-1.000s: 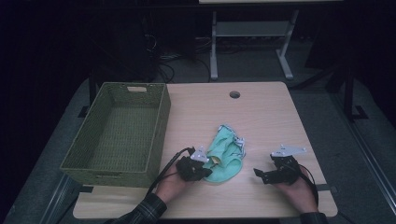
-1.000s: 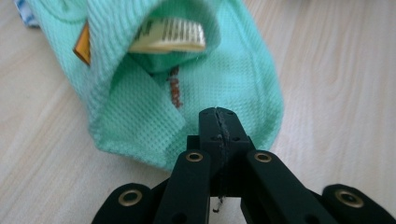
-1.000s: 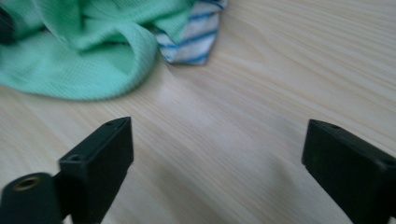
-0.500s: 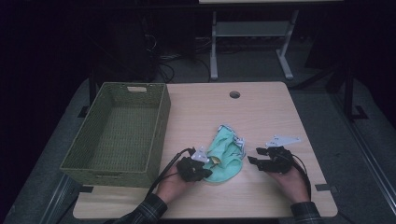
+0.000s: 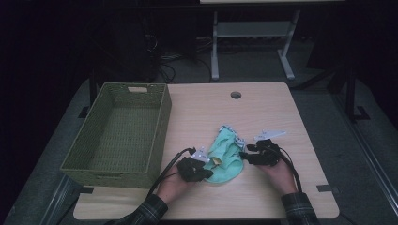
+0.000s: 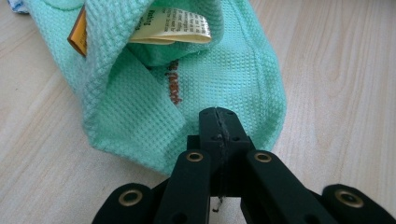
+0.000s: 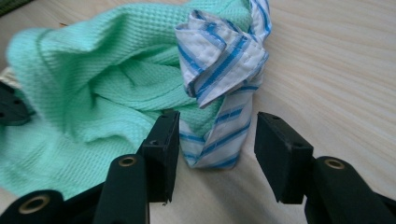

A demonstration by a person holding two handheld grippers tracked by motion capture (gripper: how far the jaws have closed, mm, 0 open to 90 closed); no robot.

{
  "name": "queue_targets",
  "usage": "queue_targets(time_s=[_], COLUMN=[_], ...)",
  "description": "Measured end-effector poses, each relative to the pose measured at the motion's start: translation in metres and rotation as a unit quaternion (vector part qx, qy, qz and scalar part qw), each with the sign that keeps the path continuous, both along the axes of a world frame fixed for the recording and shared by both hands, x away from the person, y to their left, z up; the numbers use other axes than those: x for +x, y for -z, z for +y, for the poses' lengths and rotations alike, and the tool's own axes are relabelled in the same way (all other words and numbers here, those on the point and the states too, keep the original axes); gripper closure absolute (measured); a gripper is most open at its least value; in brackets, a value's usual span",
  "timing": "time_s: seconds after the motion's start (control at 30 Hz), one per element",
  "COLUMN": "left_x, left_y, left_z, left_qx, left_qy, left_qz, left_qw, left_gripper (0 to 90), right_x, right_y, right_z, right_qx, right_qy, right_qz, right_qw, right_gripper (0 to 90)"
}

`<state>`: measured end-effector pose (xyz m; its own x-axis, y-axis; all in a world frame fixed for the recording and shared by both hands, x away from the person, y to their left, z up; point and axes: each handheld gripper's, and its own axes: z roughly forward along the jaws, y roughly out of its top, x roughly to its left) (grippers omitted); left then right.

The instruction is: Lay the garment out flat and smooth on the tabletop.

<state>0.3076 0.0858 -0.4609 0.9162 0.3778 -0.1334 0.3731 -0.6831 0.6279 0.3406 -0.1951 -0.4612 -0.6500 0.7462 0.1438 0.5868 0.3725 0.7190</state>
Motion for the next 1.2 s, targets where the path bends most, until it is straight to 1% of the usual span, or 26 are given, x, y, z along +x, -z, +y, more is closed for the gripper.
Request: queue_targets(time_s=[0.1,0.13,0.23,0.27,0.3,0.33,0.37,0.43,0.47,0.5,0.53,0.63,0.73,0.9,0.93,0.97,1.07,1.1,1.13,1.17,1.2], left_x=[0.000,0.000,0.000,0.000,0.000,0.000,0.000,0.000,0.001,0.000,0.000,0.000,0.000,0.000,0.000,0.000,0.000,0.000,0.000,0.000,0.000], left_y=[0.000,0.000,0.000,0.000,0.000,0.000,0.000,0.000,0.000,0.000,0.000,0.000,0.000,0.000,0.000,0.000,0.000,0.000,0.000,0.000,0.000], left_z=[0.000,0.000,-0.001,0.000,0.000,0.000,0.000,0.000,0.000,0.000,0.000,-0.001,0.000,0.000,0.000,0.000,-0.001,-0.001,0.000,0.000,0.000], left_qx=[0.000,0.000,0.001,0.000,-0.003,-0.003,0.000,-0.001,-0.001,-0.005,-0.002,-0.004,-0.004,-0.004,-0.004,-0.004,-0.004,-0.004,-0.003,-0.003,-0.003], left_qy=[0.001,0.001,0.002,0.002,-0.001,-0.001,0.003,0.002,0.003,-0.001,0.001,-0.001,0.000,0.000,0.000,0.000,-0.001,-0.001,0.000,0.000,0.000], left_qz=[0.000,0.000,-0.001,-0.001,0.000,0.000,-0.001,0.001,0.001,0.003,0.002,0.000,0.001,0.001,0.001,0.001,0.001,0.001,0.001,0.001,0.001], left_qw=[1.0000,1.0000,1.0000,1.0000,1.0000,1.0000,1.0000,1.0000,1.0000,1.0000,1.0000,1.0000,1.0000,1.0000,1.0000,1.0000,1.0000,1.0000,1.0000,1.0000,1.0000], left_gripper=[89.8,89.7,89.8,89.8,89.7,89.7,89.7,89.7,89.7,89.7,89.8,89.8,89.8,89.8,89.8,89.8,89.7,89.8,89.8,89.8,89.8], right_x=[0.003,0.007,0.011,0.012,0.016,0.016,0.017,0.017,0.017,0.016,0.014,0.013,0.011,0.008,0.009,0.009,0.009,0.009,0.009,0.009,0.010], right_y=[0.002,0.004,0.004,0.004,0.007,0.007,0.010,0.010,0.010,0.010,0.010,0.010,0.009,0.008,0.008,0.008,0.008,0.008,0.008,0.008,0.008], right_z=[0.001,0.003,0.007,0.009,0.013,0.013,0.015,0.015,0.015,0.016,0.017,0.018,0.018,0.016,0.015,0.015,0.016,0.016,0.016,0.016,0.014], right_qx=[0.001,0.003,0.003,0.003,-0.005,-0.005,-0.010,-0.011,-0.015,-0.021,-0.029,-0.038,-0.047,-0.053,-0.052,-0.052,-0.052,-0.050,-0.051,-0.051,-0.053], right_qy=[0.002,-0.001,-0.003,-0.002,-0.001,-0.001,-0.003,-0.004,-0.006,-0.007,-0.008,-0.013,-0.015,-0.015,-0.016,-0.016,-0.017,-0.018,-0.017,-0.017,-0.017], right_qz=[0.000,0.005,0.009,0.012,0.016,0.016,0.014,0.012,0.009,0.004,-0.002,-0.010,-0.012,-0.007,-0.008,-0.008,-0.010,-0.011,-0.011,-0.011,-0.014], right_qw=[1.0000,1.0000,0.9999,0.9999,0.9999,0.9999,0.9998,0.9999,0.9998,0.9997,0.9995,0.9991,0.9987,0.9985,0.9985,0.9985,0.9985,0.9985,0.9985,0.9985,0.9983], right_gripper=[48.7,47.5,47.6,48.1,49.4,49.4,53.3,54.1,54.8,55.3,58.2,59.4,57.1,58.8,62.6,62.6,69.1,72.2,77.3,77.3,79.8])
